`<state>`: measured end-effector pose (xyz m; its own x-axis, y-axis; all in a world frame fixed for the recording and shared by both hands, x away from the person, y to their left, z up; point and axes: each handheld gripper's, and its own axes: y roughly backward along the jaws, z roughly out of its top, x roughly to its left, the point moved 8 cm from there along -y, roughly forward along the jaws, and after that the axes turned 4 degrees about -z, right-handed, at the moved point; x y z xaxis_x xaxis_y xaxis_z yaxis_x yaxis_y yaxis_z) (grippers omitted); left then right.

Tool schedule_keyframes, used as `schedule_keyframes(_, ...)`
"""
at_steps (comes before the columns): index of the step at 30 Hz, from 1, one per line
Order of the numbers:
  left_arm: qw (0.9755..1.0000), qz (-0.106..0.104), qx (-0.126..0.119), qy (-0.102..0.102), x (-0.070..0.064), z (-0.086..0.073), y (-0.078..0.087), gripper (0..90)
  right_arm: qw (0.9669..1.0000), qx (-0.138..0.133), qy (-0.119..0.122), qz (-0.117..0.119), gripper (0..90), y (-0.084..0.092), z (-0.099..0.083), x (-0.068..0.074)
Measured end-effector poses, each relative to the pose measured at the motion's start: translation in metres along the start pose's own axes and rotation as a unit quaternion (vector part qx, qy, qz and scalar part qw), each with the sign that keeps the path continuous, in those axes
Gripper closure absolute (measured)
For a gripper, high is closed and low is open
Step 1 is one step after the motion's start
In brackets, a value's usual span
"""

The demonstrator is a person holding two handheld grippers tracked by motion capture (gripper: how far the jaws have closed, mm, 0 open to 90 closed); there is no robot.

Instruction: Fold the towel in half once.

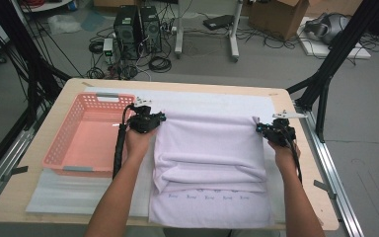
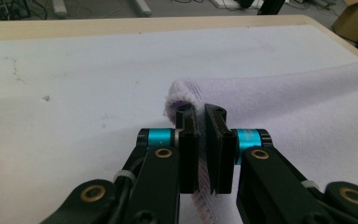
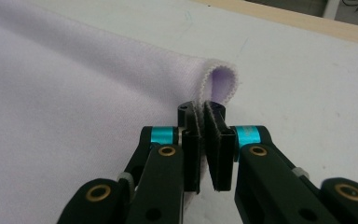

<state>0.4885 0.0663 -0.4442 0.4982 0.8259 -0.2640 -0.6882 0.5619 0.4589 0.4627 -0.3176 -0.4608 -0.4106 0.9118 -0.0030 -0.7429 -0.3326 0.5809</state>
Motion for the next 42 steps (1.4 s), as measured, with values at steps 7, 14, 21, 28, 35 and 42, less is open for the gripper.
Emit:
schedule_keyframes(7, 0.9999, 0.012, 0.000, 0.001, 0.003, 0.001, -0.014, 83.7, 1.0000, -0.006, -0.003, -0.006, 85.3, -0.011, 0.004, -0.008)
schedule_keyframes(14, 0.9997, 0.018, -0.012, -0.011, 0.006, 0.002, -0.018, 83.5, 0.9997, -0.010, -0.019, -0.015, 85.5, -0.024, 0.003, -0.013)
schedule_keyframes(21, 0.9997, 0.026, -0.002, 0.001, 0.010, -0.003, -0.021, 69.7, 0.9993, -0.012, -0.022, -0.028, 79.7, -0.031, 0.012, -0.012)
schedule_keyframes(28, 0.9998, -0.008, 0.016, -0.001, -0.004, -0.007, -0.017, 64.4, 0.9992, -0.003, -0.037, -0.016, 71.7, -0.019, 0.011, -0.012)
schedule_keyframes(35, 0.9997, -0.024, -0.006, -0.002, -0.020, -0.013, -0.001, 65.6, 0.9996, -0.008, -0.025, -0.003, 69.8, 0.008, 0.007, -0.002)
schedule_keyframes(42, 0.9989, -0.045, 0.000, -0.008, -0.040, -0.037, 0.020, 58.8, 0.9998, -0.004, -0.016, 0.012, 66.0, 0.040, -0.009, 0.015)
